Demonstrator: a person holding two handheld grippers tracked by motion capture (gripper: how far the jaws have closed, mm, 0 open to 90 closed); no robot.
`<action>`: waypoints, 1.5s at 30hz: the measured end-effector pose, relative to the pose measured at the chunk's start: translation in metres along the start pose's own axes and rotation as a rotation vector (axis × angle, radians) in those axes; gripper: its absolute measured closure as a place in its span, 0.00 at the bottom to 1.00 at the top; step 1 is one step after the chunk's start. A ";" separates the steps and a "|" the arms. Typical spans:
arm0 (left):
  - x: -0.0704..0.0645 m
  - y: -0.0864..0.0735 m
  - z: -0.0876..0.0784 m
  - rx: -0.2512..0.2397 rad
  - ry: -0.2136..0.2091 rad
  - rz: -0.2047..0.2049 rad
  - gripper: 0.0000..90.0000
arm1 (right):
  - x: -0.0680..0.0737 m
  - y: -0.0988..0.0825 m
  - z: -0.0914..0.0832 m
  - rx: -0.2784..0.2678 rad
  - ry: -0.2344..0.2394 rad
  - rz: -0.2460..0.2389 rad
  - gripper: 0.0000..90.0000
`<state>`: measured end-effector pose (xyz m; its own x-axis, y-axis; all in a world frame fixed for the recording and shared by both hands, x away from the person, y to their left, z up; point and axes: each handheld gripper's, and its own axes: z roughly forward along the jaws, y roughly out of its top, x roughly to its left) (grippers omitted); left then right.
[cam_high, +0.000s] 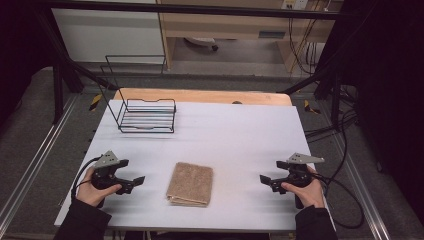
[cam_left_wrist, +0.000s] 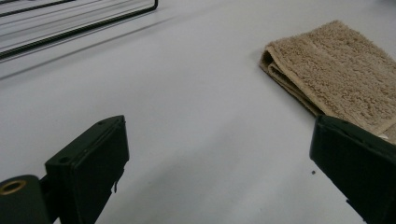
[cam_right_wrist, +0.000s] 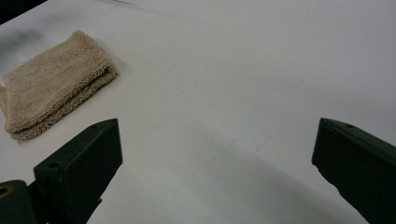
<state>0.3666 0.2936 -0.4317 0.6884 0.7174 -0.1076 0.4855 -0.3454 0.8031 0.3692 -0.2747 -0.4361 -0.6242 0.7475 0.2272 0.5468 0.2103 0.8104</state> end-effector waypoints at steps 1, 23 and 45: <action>-0.001 0.000 0.000 0.002 0.001 -0.002 0.05 | 0.000 0.000 0.000 -0.002 0.000 0.001 0.02; -0.058 0.013 0.035 0.079 -0.067 0.013 0.18 | 0.008 0.002 0.003 -0.003 -0.009 -0.014 0.03; -0.097 0.011 0.057 0.205 -0.145 -0.034 0.64 | 0.025 0.008 0.012 0.024 0.010 -0.041 0.06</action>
<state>0.3362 0.1853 -0.4458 0.7326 0.6416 -0.2270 0.5985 -0.4486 0.6637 0.3648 -0.2470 -0.4309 -0.6519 0.7317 0.1990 0.5334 0.2559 0.8062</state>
